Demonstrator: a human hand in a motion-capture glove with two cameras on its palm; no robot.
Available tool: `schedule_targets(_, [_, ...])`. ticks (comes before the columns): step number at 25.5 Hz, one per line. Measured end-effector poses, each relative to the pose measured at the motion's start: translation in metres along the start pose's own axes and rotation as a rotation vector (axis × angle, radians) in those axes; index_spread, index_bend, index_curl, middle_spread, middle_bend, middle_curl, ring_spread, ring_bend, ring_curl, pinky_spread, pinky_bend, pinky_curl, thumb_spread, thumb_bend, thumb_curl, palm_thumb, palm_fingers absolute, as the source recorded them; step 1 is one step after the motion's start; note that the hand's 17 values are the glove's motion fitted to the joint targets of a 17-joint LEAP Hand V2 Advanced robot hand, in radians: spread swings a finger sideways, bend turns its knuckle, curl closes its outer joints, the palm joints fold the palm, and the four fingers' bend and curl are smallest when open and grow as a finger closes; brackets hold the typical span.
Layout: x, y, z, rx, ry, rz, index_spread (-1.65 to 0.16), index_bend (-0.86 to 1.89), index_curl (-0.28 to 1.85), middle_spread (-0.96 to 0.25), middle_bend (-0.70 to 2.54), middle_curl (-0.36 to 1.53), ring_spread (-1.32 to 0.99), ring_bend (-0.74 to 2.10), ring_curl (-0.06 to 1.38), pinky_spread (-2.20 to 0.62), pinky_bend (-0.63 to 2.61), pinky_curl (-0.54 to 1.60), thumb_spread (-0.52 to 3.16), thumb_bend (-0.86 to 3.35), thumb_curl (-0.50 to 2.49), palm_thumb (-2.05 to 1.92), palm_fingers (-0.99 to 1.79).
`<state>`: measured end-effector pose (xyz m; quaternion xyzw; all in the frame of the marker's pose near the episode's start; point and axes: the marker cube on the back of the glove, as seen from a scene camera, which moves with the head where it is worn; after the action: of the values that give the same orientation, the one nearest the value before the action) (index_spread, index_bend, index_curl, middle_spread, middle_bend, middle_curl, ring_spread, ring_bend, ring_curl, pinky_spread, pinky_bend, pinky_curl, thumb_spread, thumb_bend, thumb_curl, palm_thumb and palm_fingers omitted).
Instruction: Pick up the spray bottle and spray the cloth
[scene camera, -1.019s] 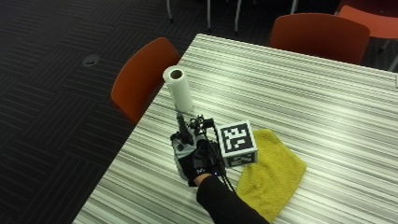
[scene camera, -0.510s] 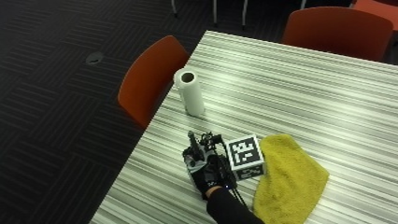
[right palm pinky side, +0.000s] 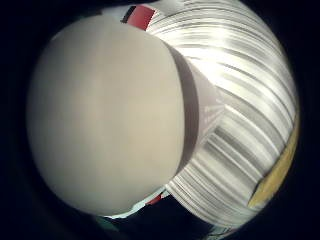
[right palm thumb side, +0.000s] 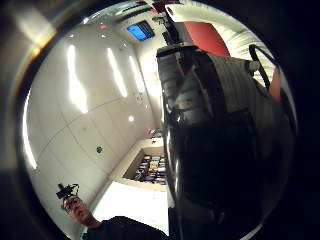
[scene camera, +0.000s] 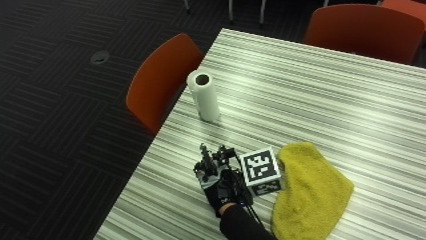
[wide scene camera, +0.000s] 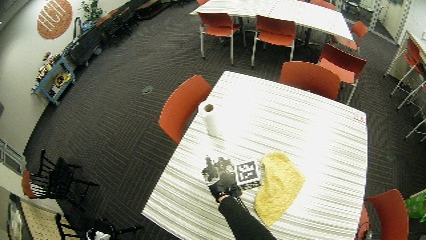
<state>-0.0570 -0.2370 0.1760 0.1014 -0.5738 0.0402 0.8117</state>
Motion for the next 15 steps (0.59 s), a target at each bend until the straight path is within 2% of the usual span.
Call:
schedule_targets(6, [0.004,0.005,0.019,-0.061,0.023,0.019,-0.14,0.41,0.66,0.01,0.38,0.6,-0.06,0.42,0.47,0.14,0.11,0.12,0.85,-0.01,0.8,1.18,0.68])
schedule_targets(10, [0.008,0.008,0.028,-0.1,0.041,0.009,-0.24,0.14,0.62,-0.03,0.19,0.54,-0.01,0.38,0.49,0.17,0.33,0.22,0.92,-0.05,0.75,1.09,0.16])
schedule_targets(15, [0.005,0.008,0.028,-0.124,0.055,0.007,-0.31,0.06,0.46,-0.06,0.16,0.48,0.02,0.35,0.44,0.18,0.39,0.23,0.95,-0.04,0.71,1.03,0.11])
